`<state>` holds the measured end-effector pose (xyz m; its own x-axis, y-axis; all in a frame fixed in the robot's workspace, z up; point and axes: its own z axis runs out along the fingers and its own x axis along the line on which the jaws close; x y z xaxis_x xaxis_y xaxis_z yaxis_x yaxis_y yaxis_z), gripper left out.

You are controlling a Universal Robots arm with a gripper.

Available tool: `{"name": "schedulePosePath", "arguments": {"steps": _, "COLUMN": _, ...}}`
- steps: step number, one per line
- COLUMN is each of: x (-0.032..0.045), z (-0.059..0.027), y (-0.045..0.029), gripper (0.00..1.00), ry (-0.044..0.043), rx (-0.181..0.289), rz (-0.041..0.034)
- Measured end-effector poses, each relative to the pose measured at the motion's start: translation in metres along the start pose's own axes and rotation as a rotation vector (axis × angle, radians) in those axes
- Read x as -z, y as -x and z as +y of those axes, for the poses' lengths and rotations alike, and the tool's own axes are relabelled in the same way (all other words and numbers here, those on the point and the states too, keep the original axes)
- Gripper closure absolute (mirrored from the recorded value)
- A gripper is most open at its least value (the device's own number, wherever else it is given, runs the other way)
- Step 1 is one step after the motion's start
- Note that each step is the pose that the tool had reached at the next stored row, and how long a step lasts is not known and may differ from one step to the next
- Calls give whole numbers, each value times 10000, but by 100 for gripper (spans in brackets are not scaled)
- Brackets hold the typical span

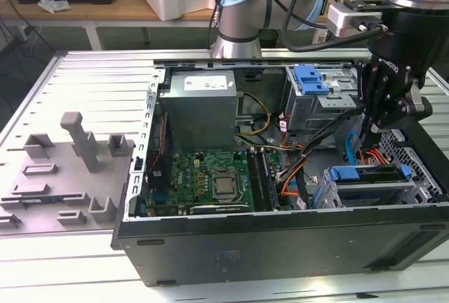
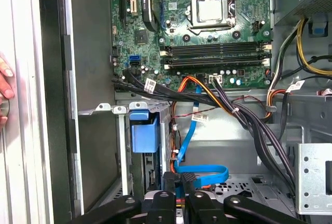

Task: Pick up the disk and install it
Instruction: 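Insert the second disk wire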

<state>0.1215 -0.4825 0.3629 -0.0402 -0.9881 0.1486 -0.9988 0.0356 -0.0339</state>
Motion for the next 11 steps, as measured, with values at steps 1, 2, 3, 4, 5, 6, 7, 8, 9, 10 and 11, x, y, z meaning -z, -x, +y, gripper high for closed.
{"name": "schedulePosePath", "arguments": {"steps": 1, "x": 0, "z": 1, "y": 0, "gripper": 84, "ry": 0, "rx": -1, "rz": 0}}
{"name": "schedulePosePath", "arguments": {"steps": 2, "x": 0, "z": 1, "y": 0, "gripper": 84, "ry": 0, "rx": -1, "rz": 0}}
{"name": "schedulePosePath", "arguments": {"steps": 3, "x": 0, "z": 1, "y": 0, "gripper": 84, "ry": 0, "rx": -1, "rz": 0}}
{"name": "schedulePosePath", "arguments": {"steps": 4, "x": 0, "z": 1, "y": -1, "gripper": 84, "ry": 0, "rx": -1, "rz": 0}}
{"name": "schedulePosePath", "arguments": {"steps": 5, "x": -1, "z": 1, "y": -5, "gripper": 84, "ry": 0, "rx": -1, "rz": -2}}
{"name": "schedulePosePath", "arguments": {"steps": 6, "x": -3, "z": 1, "y": -22, "gripper": 84, "ry": 0, "rx": -2, "rz": -12}}
{"name": "schedulePosePath", "arguments": {"steps": 7, "x": -5, "z": 1, "y": -36, "gripper": 84, "ry": 0, "rx": -3, "rz": -20}}
{"name": "schedulePosePath", "arguments": {"steps": 8, "x": -8, "z": 0, "y": -51, "gripper": 84, "ry": 1, "rx": -4, "rz": -33}}
{"name": "schedulePosePath", "arguments": {"steps": 9, "x": -10, "z": -1, "y": -66, "gripper": 84, "ry": 2, "rx": -3, "rz": -49}}
{"name": "schedulePosePath", "arguments": {"steps": 10, "x": -12, "z": -1, "y": -81, "gripper": 84, "ry": 3, "rx": -4, "rz": -72}}
{"name": "schedulePosePath", "arguments": {"steps": 11, "x": -18, "z": -3, "y": -117, "gripper": 84, "ry": 6, "rx": -5, "rz": -150}}
